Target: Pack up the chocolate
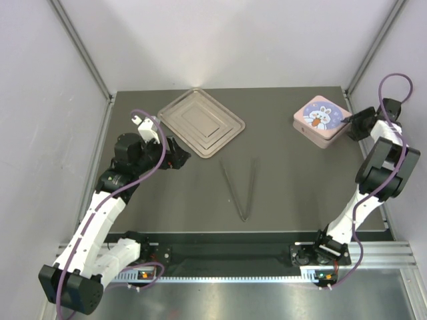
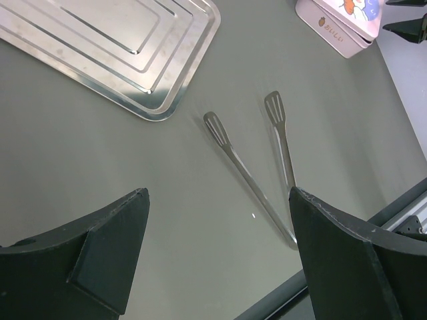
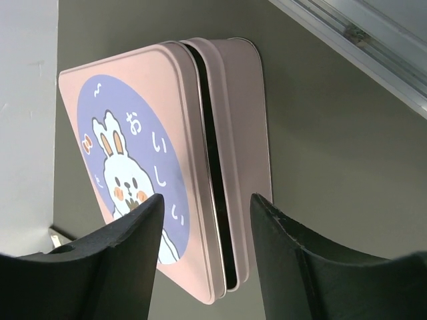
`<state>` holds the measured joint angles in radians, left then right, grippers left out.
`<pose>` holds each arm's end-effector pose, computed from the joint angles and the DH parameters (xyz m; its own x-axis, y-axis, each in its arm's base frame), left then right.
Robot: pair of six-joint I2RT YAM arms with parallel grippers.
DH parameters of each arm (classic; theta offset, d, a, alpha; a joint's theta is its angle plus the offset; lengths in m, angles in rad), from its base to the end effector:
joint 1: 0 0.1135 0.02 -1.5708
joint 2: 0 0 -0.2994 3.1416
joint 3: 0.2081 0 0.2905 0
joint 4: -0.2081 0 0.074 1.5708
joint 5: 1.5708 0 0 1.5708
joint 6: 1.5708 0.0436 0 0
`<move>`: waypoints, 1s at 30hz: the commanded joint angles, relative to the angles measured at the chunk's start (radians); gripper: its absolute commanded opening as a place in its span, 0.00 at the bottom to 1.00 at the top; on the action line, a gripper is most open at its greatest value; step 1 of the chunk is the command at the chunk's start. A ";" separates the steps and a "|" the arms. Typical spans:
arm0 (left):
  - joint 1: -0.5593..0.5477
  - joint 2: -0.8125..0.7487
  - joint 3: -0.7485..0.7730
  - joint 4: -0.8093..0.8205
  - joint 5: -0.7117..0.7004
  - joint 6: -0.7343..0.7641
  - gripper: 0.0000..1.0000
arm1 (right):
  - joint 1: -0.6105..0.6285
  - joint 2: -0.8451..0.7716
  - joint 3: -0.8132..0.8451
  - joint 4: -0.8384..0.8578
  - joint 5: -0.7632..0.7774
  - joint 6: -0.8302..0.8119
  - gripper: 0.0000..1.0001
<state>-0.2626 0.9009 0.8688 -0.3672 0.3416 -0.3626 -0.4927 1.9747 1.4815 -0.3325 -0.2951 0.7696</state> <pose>0.2146 -0.0728 0.3543 -0.5435 -0.2000 -0.8152 0.3742 0.8116 -0.4486 0.4420 -0.2229 0.2221 -0.2711 0.9012 -0.3382 0.6509 0.4305 0.6253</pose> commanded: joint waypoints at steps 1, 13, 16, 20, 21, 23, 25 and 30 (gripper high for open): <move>0.002 -0.014 0.002 0.028 -0.003 0.016 0.91 | 0.014 0.021 0.056 0.032 0.037 -0.018 0.55; 0.002 -0.010 0.004 0.028 -0.004 0.017 0.90 | 0.011 0.076 0.043 0.033 0.091 -0.036 0.46; 0.003 -0.008 0.004 0.028 -0.003 0.017 0.90 | 0.011 0.078 0.043 0.033 0.097 -0.036 0.33; 0.005 -0.008 0.004 0.028 -0.003 0.017 0.90 | 0.009 0.061 0.043 0.033 0.112 -0.039 0.25; 0.005 -0.010 0.004 0.028 -0.001 0.017 0.90 | 0.008 0.055 0.045 0.030 0.126 -0.039 0.24; 0.005 -0.011 0.004 0.028 -0.001 0.016 0.90 | 0.008 0.033 0.043 0.024 0.146 -0.041 0.22; 0.005 -0.010 0.004 0.028 -0.001 0.016 0.90 | 0.008 0.021 0.045 0.023 0.159 -0.043 0.23; 0.006 -0.016 0.004 0.028 -0.001 0.016 0.90 | 0.008 0.035 0.043 0.007 0.180 -0.046 0.23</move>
<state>-0.2615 0.9009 0.8688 -0.3672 0.3420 -0.3626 -0.4797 2.0228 1.5066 -0.2901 -0.2192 0.7513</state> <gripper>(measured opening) 0.905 0.231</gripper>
